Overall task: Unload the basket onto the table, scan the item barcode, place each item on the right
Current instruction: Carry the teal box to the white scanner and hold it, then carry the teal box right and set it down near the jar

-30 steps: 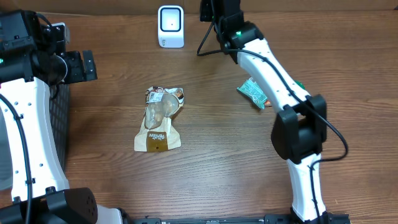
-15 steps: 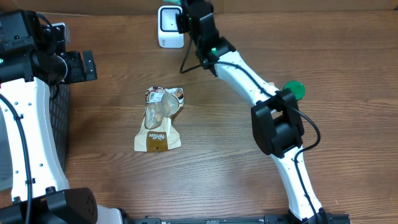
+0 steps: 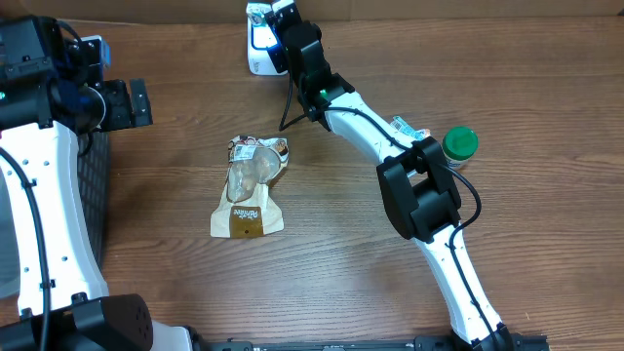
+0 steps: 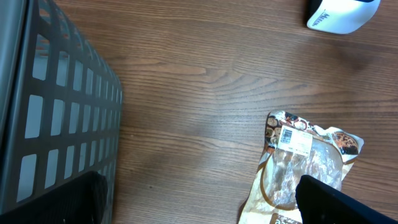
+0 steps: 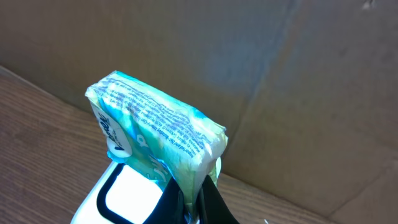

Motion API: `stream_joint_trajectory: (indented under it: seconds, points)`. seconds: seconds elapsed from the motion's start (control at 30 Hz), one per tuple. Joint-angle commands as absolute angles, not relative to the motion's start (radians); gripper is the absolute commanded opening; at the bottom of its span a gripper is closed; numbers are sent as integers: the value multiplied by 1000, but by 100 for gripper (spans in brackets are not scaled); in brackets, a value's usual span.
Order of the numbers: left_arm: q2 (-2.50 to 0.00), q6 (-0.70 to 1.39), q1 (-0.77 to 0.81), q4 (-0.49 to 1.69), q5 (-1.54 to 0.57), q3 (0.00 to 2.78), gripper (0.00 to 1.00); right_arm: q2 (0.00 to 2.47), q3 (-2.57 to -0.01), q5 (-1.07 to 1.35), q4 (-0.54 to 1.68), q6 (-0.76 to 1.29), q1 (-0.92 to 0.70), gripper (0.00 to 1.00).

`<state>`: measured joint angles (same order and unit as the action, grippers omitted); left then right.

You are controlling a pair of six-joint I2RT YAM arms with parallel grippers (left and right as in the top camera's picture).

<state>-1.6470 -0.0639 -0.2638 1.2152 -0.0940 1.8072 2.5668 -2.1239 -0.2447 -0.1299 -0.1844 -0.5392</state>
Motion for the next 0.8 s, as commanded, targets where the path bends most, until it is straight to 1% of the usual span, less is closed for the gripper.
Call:
stream_joint_trajectory:
  seconds: [0.0,0.3,0.47,0.6,0.67,0.77]
  points:
    - [-1649,-90,-268,1215,-94,1820,100,2567,-2133,-262,-156,-193,-540,4]
    - [-1649,-90,-268,1215,-94,1820,100,2535,-2135,-273,-150,-192,-564,4]
    - [-1649,-90,-268,1215,-94,1820,100,2432,-2135,-268,-56,-179,-574,4]
    - [-1649,-90,-268,1215,-94,1820,99,2328,-2135,-268,97,-77,-575,4]
    - [-1649,-90,-268,1215,-94,1820,100,2242,-2135,-263,239,15,-570,4]
    - [-1649,-90,-268,1215,-94,1820,99,2129,-2135,-227,443,86,-554,4]
